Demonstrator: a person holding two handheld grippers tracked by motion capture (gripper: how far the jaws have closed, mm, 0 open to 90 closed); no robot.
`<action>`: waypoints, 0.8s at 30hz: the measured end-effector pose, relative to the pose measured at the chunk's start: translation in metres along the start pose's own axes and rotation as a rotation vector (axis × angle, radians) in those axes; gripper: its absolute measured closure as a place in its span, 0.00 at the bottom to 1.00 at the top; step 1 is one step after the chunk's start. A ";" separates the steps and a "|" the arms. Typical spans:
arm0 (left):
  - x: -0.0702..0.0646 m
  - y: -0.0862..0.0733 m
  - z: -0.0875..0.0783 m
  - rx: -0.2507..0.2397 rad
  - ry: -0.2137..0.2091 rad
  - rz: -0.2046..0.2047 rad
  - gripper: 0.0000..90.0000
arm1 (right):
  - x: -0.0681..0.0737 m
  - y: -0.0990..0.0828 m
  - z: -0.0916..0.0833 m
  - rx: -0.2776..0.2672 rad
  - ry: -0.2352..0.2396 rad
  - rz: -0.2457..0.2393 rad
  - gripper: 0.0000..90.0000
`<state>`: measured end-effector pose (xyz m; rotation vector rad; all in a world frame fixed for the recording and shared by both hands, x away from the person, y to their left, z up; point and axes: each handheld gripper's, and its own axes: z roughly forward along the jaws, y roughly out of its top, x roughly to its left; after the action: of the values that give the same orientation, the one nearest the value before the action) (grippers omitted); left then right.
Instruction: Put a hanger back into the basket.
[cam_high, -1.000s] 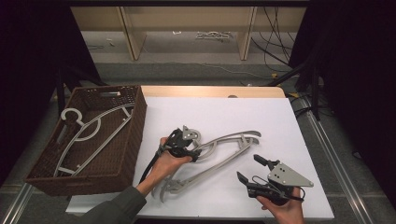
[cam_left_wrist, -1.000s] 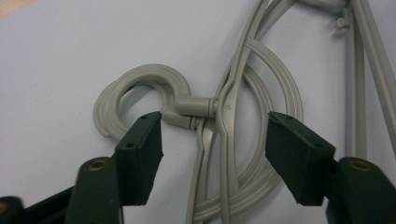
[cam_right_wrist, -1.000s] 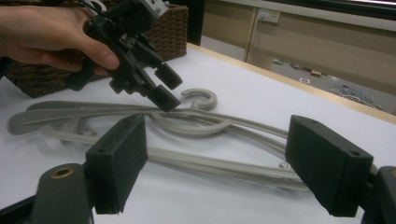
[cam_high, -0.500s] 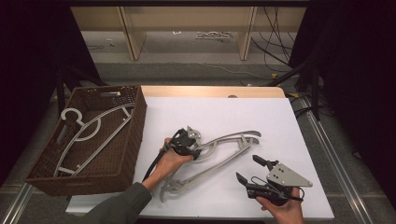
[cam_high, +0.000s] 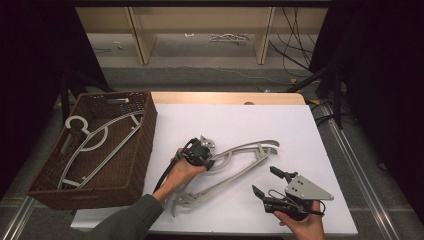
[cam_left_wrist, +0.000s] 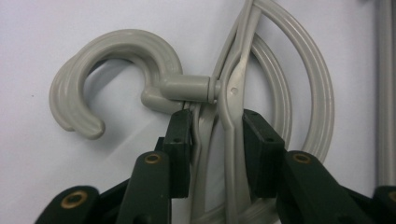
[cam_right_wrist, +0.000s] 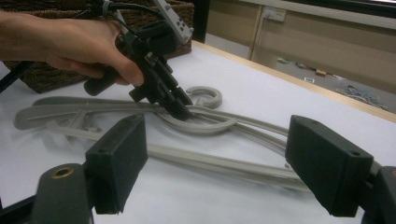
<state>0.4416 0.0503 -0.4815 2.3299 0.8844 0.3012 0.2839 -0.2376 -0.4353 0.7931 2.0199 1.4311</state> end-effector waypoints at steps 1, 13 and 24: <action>0.002 0.000 -0.001 -0.001 -0.001 0.006 0.75 | 0.001 0.000 0.000 0.008 0.005 0.015 0.24; 0.024 -0.006 -0.007 0.005 -0.097 -0.073 0.89 | 0.001 0.000 0.000 0.004 0.010 -0.016 0.24; 0.024 -0.005 -0.014 -0.089 -0.169 -0.163 0.89 | 0.002 0.001 0.000 0.000 0.009 -0.020 0.24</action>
<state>0.4512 0.0754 -0.4739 2.1506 0.9498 0.0729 0.2828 -0.2361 -0.4345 0.7650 2.0297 1.4258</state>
